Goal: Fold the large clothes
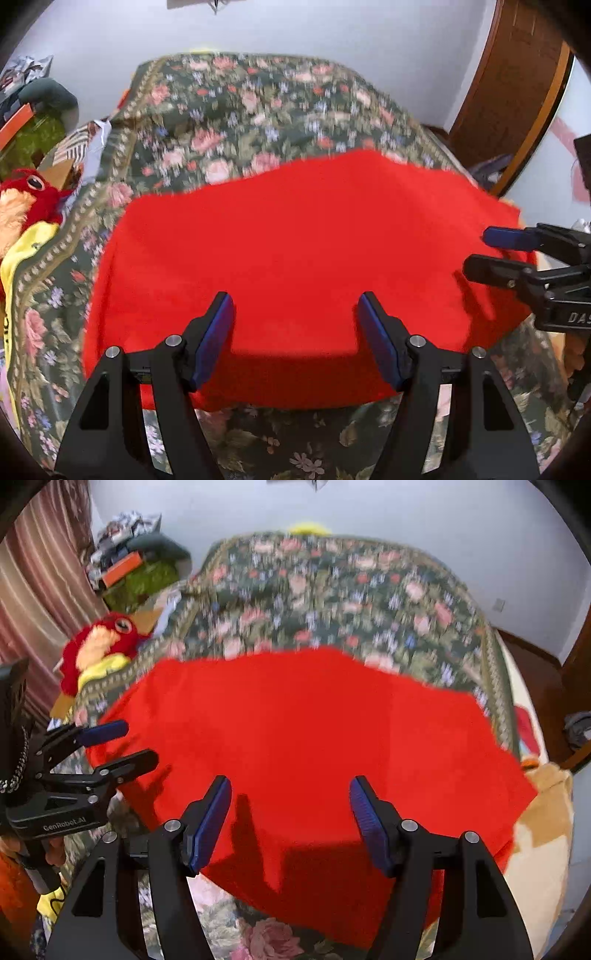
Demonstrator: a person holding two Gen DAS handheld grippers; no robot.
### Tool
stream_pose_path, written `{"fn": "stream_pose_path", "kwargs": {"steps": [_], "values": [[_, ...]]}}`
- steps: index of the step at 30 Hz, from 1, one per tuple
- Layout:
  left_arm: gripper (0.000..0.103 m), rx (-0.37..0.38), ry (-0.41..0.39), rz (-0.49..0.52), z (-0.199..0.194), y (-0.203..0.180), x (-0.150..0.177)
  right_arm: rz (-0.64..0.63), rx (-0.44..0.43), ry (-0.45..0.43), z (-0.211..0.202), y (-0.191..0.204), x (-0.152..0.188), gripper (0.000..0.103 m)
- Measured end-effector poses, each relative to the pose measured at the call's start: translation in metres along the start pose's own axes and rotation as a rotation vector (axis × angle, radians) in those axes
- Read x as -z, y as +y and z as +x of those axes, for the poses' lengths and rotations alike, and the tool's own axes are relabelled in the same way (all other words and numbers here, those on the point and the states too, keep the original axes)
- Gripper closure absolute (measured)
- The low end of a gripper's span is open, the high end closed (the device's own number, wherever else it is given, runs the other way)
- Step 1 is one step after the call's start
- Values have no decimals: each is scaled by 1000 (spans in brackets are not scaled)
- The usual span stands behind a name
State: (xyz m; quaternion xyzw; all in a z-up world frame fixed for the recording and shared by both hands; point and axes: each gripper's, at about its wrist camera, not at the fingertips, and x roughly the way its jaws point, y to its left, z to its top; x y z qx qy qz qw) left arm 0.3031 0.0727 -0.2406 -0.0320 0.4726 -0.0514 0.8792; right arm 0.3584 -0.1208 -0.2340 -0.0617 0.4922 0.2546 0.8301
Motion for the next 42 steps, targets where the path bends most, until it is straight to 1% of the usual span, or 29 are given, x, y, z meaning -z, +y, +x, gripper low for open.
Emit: {"fn": "stream_pose_path", "kwargs": {"steps": [2, 4, 5, 6, 7, 8, 10, 13, 15, 18, 20, 22, 27, 30, 32, 34, 36, 37, 38, 40, 42], "values": [[34, -19, 6, 6, 7, 1, 7, 13, 19, 14, 1, -10, 9, 40], [34, -31, -7, 12, 8, 5, 14, 35, 28, 19, -2, -21, 15, 39], [34, -39, -6, 17, 9, 7, 17, 55, 55, 20, -6, -29, 22, 35], [34, -45, -4, 26, 9, 9, 20, 71, 63, 17, -9, -37, 26, 28], [33, -49, -1, 35, 8, 11, 22, 89, 62, 13, -13, -43, 30, 24], [33, -67, 2, 43, 8, 12, 25, 119, 72, 10, -17, -52, 35, 23], [33, -97, 7, 52, 5, 16, 31, 156, 97, 12, -23, -67, 45, 23], [33, -118, 23, 26, 2, 26, 40, 221, 97, 18, -30, -83, 55, 23], [33, -126, 41, -13, -1, 36, 47, 255, 126, 33, -34, -92, 59, 23], [33, -161, 48, -66, -9, 50, 57, 308, 124, 40, -42, -103, 66, 23], [33, -186, 33, -111, -19, 60, 63, 326, 118, 26, -52, -106, 68, 23], [33, -195, 11, -173, -30, 75, 68, 324, 123, 2, -63, -104, 67, 23], [33, -170, -83, -348, -63, 108, 81, 284, 127, -68, -84, -90, 58, 23], [33, -115, -103, -456, -70, 121, 91, 266, 110, -101, -90, -80, 52, 23], [33, -31, -95, -544, -66, 127, 99, 263, 97, -107, -88, -76, 50, 23], [33, 74, -61, -614, -55, 130, 107, 262, 78, -105, -84, -69, 48, 23], [33, 182, -23, -665, -41, 129, 109, 252, 65, -99, -81, -63, 49, 23], [33, 216, -11, -680, -36, 129, 110, 243, 64, -97, -79, -59, 48, 23], [33, 266, 7, -702, -29, 129, 110, 235, 66, -96, -78, -55, 48, 23], [33, 317, 20, -737, -18, 129, 107, 220, 72, -91, -75, -51, 48, 23], [33, 350, 22, -783, -6, 134, 105, 211, 75, -81, -71, -48, 47, 23]]}}
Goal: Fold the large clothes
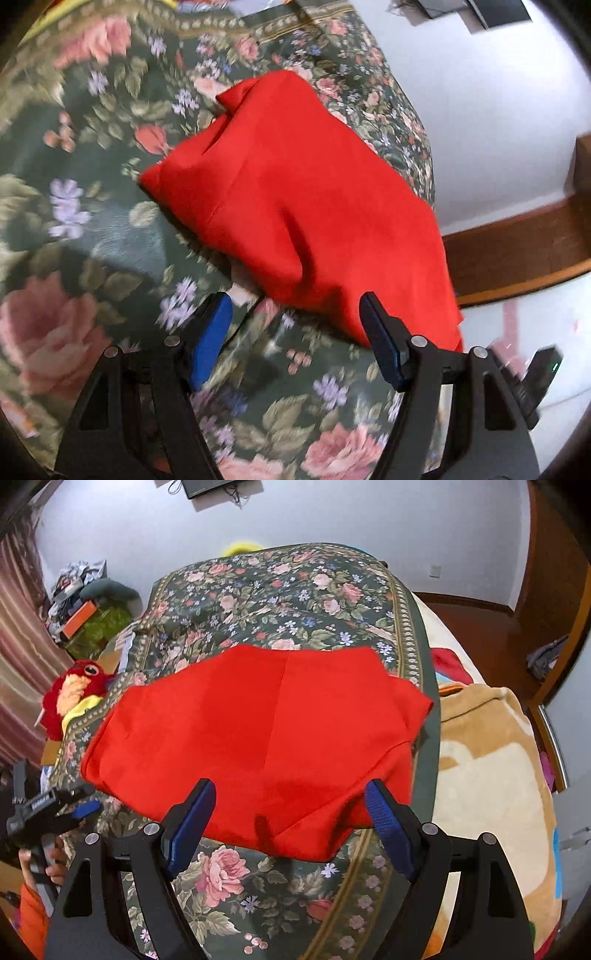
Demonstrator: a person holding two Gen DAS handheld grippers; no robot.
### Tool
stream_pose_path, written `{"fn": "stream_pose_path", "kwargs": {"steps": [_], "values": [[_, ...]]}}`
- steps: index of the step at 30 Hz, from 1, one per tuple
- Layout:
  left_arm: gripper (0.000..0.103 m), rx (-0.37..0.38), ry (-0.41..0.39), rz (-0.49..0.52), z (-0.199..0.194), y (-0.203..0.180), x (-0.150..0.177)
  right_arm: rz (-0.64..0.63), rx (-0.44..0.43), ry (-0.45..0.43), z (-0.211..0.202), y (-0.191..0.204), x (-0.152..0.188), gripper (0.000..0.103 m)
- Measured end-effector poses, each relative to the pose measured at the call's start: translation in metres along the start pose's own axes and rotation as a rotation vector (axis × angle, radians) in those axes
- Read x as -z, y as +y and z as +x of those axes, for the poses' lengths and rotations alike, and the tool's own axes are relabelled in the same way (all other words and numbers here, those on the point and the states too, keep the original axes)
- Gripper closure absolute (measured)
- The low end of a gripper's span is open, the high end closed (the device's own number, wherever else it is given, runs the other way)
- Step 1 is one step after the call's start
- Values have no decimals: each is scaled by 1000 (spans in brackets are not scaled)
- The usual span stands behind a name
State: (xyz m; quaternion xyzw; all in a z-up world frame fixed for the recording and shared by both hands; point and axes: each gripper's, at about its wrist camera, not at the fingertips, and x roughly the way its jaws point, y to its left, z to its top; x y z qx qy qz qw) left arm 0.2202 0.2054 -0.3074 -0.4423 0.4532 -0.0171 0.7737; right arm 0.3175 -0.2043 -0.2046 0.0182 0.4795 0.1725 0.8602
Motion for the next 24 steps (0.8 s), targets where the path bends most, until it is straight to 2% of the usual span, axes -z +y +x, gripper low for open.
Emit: {"fn": "stream_pose_path", "kwargs": {"steps": [4, 10, 13, 14, 15, 17, 20, 24], "values": [[33, 76, -10, -68, 15, 8, -15, 1, -5, 11, 6, 2, -1, 23], [33, 58, -108, -58, 28, 2, -38, 1, 3, 33, 17, 4, -2, 23], [36, 17, -152, -51, 36, -5, -47, -2, 4, 43, 20, 7, -3, 23], [42, 8, -163, -51, 40, -7, -50, -5, 4, 46, 21, 9, -4, 23], [57, 0, -161, -48, 42, -8, -53, -7, 3, 47, 21, 11, -4, 23], [80, -27, -130, -53, 50, -5, -59, -19, 4, 46, 21, 16, -6, 23], [94, 20, -147, -98, 42, 0, -64, -56, 1, 39, 18, 28, -10, 23], [97, 34, -217, -42, 6, -17, -66, -117, 0, 35, 19, 49, -19, 23]]}}
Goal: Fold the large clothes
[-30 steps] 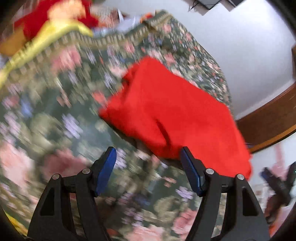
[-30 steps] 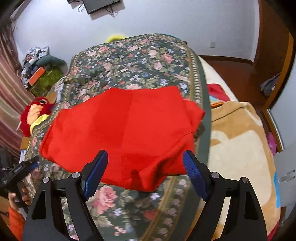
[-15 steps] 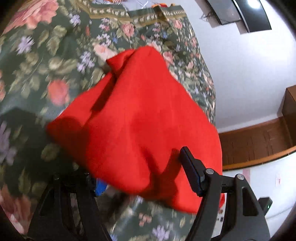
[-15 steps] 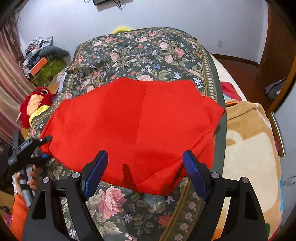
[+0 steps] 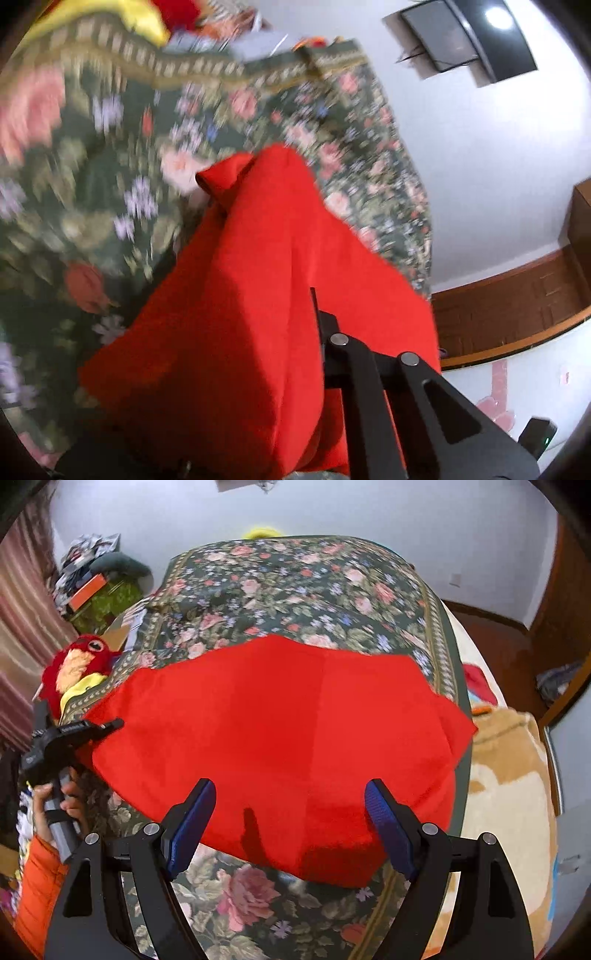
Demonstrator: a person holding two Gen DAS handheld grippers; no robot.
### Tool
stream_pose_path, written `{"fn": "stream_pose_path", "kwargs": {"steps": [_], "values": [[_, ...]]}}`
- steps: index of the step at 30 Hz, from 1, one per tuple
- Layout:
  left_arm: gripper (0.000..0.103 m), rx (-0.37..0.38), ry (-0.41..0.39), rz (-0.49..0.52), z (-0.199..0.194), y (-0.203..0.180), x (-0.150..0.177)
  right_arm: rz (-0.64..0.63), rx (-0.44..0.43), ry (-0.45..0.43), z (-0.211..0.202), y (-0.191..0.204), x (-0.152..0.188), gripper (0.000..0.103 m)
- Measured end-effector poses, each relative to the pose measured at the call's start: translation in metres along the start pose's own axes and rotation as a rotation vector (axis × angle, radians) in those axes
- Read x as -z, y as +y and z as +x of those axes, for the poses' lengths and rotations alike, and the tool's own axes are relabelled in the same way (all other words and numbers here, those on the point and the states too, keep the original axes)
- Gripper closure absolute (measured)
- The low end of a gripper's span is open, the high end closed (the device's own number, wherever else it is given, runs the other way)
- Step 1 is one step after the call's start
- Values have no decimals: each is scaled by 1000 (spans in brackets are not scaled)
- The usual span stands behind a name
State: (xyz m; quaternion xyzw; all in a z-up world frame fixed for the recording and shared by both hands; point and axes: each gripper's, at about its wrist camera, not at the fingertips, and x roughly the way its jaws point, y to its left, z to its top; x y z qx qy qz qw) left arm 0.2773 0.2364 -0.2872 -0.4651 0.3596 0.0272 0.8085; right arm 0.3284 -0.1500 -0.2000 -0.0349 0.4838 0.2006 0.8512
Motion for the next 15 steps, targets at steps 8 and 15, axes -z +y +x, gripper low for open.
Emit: {"fn": "stream_pose_path", "kwargs": {"steps": [8, 15], "values": [[99, 20, -171, 209, -79, -64, -14, -118, -97, 42, 25, 62, -19, 23], [99, 12, -282, 328, -121, -101, -14, -231, -205, 193, 80, 116, -10, 22]]}}
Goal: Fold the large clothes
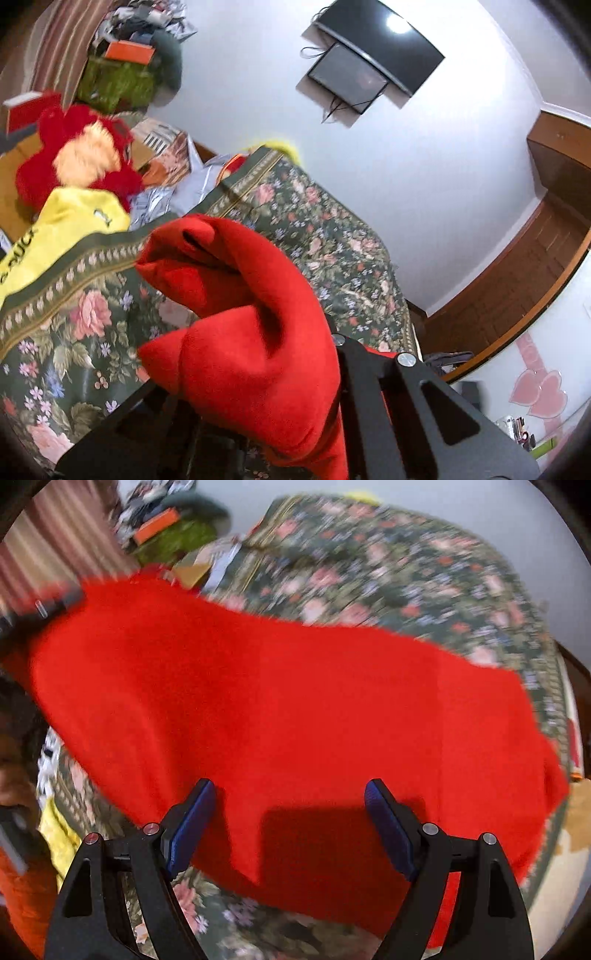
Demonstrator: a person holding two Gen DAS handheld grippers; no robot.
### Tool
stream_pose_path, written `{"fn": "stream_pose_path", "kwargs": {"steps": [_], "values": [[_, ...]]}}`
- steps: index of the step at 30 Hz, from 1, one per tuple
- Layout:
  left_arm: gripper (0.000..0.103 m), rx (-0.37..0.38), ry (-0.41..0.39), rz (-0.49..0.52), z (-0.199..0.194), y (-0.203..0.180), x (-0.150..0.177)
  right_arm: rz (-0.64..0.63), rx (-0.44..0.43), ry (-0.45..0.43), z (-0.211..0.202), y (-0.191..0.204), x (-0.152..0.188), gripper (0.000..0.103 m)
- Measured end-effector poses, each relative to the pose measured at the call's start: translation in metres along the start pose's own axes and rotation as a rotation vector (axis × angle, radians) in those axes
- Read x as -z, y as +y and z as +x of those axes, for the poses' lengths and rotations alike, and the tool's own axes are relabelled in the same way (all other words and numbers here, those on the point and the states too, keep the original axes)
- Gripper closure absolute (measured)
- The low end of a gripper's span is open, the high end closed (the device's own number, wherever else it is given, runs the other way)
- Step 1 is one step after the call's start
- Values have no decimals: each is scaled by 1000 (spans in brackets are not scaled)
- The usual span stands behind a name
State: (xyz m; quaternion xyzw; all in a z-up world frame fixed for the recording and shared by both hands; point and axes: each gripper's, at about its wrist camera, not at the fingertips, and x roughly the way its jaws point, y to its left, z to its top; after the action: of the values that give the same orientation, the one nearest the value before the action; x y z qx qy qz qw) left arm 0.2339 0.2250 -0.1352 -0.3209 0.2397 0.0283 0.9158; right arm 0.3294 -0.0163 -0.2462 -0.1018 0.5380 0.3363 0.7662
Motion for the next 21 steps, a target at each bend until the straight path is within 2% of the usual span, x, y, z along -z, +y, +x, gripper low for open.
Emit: {"fn": "stream_pose_path", "kwargs": {"steps": [4, 8, 10, 13, 17, 21], "values": [[99, -2, 20, 52, 8, -20, 1, -18, -9, 13, 12, 6, 1, 20], [99, 25, 35, 87, 16, -46, 6, 24, -51, -22, -11, -10, 3, 20], [99, 49, 44, 136, 20, -69, 11, 56, -44, -57, -26, -21, 8, 20], [99, 72, 65, 198, 28, -103, 19, 114, -2, -129, -58, -51, 22, 20], [99, 140, 130, 284, 50, -154, 42, 191, 165, -214, -91, -88, 51, 20], [99, 179, 232, 353, 80, -194, 77, 216, 189, -224, -106, -110, 85, 20]]}}
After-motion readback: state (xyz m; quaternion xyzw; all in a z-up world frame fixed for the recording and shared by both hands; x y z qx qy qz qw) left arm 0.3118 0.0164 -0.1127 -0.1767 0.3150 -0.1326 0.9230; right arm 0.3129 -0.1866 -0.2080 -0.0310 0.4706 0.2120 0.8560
